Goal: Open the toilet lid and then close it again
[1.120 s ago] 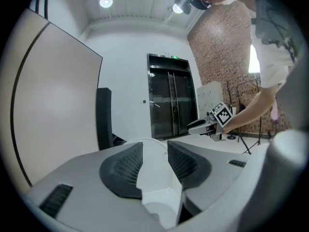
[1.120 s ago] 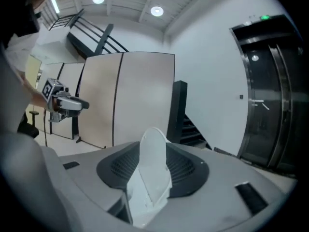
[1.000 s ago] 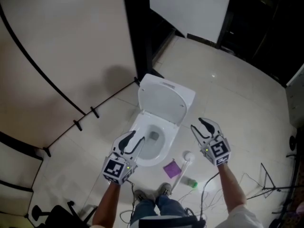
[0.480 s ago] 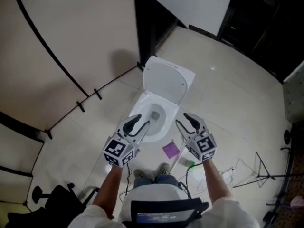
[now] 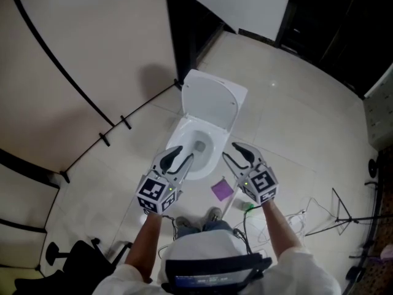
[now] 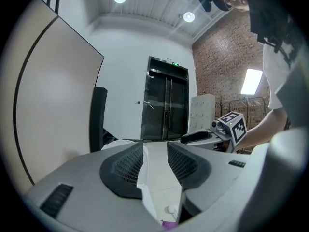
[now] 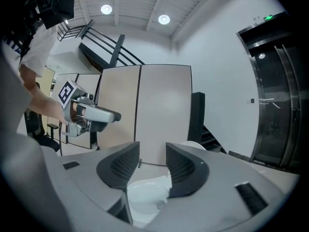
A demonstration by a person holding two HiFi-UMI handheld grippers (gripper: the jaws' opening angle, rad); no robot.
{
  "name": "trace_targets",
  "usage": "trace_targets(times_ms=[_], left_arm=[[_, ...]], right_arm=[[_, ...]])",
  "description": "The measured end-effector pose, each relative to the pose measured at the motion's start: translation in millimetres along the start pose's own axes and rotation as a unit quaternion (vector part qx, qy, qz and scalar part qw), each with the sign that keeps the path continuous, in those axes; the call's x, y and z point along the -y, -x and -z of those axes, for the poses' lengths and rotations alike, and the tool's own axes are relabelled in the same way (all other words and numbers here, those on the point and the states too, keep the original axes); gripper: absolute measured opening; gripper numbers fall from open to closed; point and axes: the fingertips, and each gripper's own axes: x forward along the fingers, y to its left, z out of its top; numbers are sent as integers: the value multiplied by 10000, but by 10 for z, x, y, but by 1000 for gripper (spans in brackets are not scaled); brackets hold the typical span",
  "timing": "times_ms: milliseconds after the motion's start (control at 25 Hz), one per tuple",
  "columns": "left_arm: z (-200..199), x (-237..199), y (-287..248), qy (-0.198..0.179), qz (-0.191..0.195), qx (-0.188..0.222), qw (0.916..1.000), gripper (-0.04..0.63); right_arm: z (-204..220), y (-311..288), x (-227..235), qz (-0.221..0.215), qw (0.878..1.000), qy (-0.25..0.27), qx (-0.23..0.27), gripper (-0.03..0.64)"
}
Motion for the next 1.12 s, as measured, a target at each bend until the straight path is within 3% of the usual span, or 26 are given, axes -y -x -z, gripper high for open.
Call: trace_targets(times_ms=[360,640,880,1120], left_arm=[[-75,-29,-148,48,-114,315,9994,150],[-161,-221,-331,-244,36,149,9996,151],[-242,-767,-596,-723,506,-55,9961,152],[-308,-1687,-914,-1249,1256,-317,9837,152]], right_arm=[[118,139,141,23,10000,-66,22,167],[155,229,329,321,9994,-128,50,167],[69,-25,381,637,9978,-175,34,167],[-85,-594,347,1311,9907,-342,-131,167]])
